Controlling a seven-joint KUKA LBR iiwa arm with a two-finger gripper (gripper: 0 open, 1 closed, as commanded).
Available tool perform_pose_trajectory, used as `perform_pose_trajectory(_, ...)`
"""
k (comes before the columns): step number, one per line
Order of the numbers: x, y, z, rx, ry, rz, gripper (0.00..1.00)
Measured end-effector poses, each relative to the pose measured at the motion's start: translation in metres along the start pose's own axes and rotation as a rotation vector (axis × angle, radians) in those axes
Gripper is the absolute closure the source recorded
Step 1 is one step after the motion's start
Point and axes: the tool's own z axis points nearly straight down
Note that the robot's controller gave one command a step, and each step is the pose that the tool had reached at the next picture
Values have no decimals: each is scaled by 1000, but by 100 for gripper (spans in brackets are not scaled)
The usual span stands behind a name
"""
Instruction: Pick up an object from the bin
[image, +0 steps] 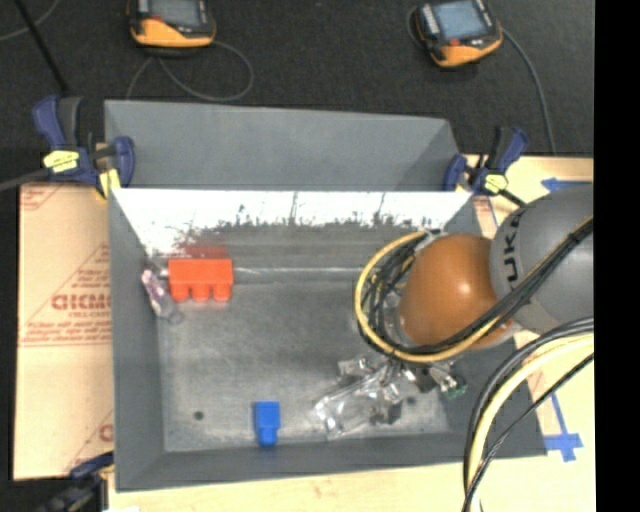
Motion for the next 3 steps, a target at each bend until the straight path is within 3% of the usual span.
perform_pose_trajectory(1,0,-1,-3,3,-2,-4,100)
perform_pose_trajectory(2,-1,-3,-90,5,-3,-2,100)
perform_pose_trajectory(3,-1,-5,-110,3,0,2,100)
